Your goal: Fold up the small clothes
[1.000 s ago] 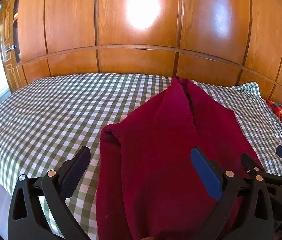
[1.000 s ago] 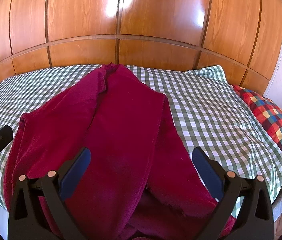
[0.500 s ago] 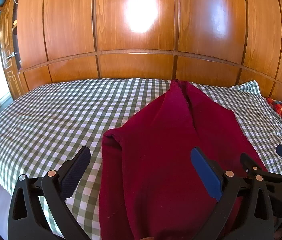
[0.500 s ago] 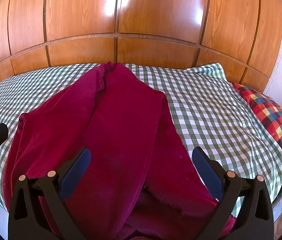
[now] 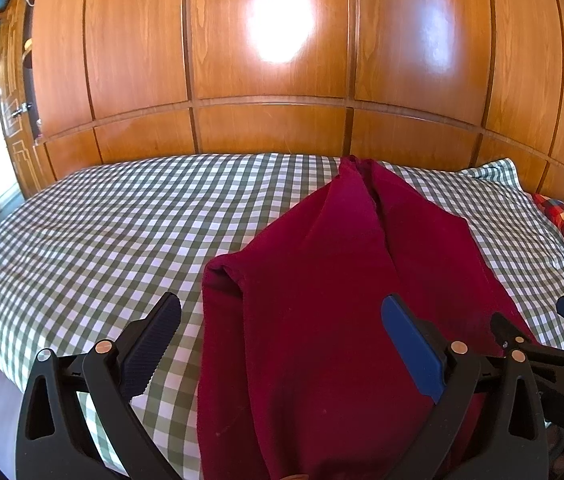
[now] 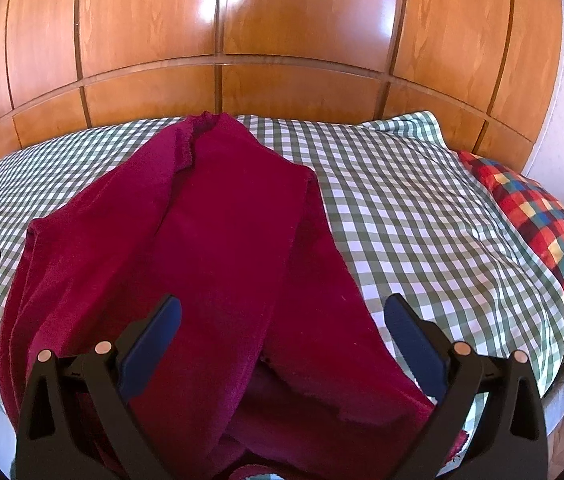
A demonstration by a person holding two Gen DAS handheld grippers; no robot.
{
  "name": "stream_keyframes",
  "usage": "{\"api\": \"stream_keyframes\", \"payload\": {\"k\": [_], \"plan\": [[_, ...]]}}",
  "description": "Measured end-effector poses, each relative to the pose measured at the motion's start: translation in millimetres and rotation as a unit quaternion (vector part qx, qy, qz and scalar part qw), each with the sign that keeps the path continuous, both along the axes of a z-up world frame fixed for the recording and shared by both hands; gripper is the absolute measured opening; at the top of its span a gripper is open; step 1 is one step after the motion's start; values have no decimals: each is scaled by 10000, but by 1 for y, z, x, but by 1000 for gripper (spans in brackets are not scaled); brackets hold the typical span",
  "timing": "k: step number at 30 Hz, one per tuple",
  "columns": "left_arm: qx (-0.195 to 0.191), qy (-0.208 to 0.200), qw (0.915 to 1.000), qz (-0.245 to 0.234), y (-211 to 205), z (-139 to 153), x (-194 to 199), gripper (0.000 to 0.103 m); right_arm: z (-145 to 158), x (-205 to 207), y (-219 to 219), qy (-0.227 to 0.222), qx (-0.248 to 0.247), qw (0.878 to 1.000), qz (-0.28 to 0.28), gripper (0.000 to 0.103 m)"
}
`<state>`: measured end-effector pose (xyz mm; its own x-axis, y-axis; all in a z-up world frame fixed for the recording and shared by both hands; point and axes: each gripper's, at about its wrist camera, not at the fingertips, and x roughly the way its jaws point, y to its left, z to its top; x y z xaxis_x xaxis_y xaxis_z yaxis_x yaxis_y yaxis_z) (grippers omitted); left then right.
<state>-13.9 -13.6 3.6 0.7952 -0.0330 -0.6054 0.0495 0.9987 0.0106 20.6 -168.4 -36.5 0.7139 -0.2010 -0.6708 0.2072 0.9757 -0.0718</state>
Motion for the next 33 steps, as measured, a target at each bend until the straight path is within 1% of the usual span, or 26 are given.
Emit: {"api": "stream_keyframes", "payload": {"k": [3,5,6,7,8,10,11,12,13,15,16,17,18,19,20,22,23,24,26,28,30,32,33], "plan": [[-12,59,10000,-18,0,-3,1,100,-1,0,-4,21,108,9999,75,101],[-2,121,9999,-35,1,-5,3,100,-1,0,-7,35,355,9989,318,101],[8,168,9998,-66,1,-6,5,100,-1,-1,-10,74,624,9968,502,101],[1,216,9997,-110,2,-8,7,100,-1,-1,-14,115,879,9939,651,96],[2,248,9996,-130,2,-9,8,100,-1,-1,-17,159,1075,9912,761,81],[57,433,9986,-284,1,-13,13,100,-3,0,-23,265,1295,9876,844,67],[58,510,9980,-357,1,-15,15,100,-6,1,-29,361,1515,9838,886,64],[47,546,9978,-382,1,-17,15,100,-8,1,-33,411,1632,9814,924,61],[38,577,9975,-404,1,-18,15,100,-9,-1,-36,433,1709,9798,947,55],[-17,630,9966,-531,2,-20,14,96,-11,-3,-43,476,1771,9782,970,52],[-27,688,9955,-649,1,-22,14,89,-12,-3,-46,506,1841,9765,998,50],[-21,766,9939,-794,-2,-24,13,79,-14,-4,-49,539,1923,9746,1017,47],[-64,892,9906,-1035,-5,-27,12,74,-15,-4,-50,554,1978,9733,1020,46],[-133,1017,9867,-1265,-7,-31,12,65,-16,-4,-51,587,2023,9721,1028,45],[-194,1138,9824,-1471,-10,-35,10,60,-17,-4,-51,620,2065,9710,1029,44],[-295,1314,9730,-1877,-16,-42,3,56,-19,-3,-54,671,2192,9676,1055,43],[-297,1328,9706,-1984,-18,-45,0,53,-20,-3,-54,680,2245,9660,1091,42],[-253,1338,9683,-2092,-21,-48,-3,53,-19,-4,-55,680,2300,9644,1112,41],[-240,1371,9643,-2254,-24,-54,-9,45,-21,-2,-55,751,2414,9603,1182,41],[-336,1445,9602,-2369,-25,-58,-12,45,-22,-2,-53,818,2523,9554,1298,41],[-434,1420,9603,-2364,-23,-56,-11,45,-23,0,-47,857,2517,9537,1409,41],[-660,1431,9571,-2432,-16,-50,-12,45,-24,2,-41,893,2536,9511,1523,36],[-818,1431,9534,-2526,-13,-46,-13,48,-25,3,-37,927,2544,9494,1591,36]]}}
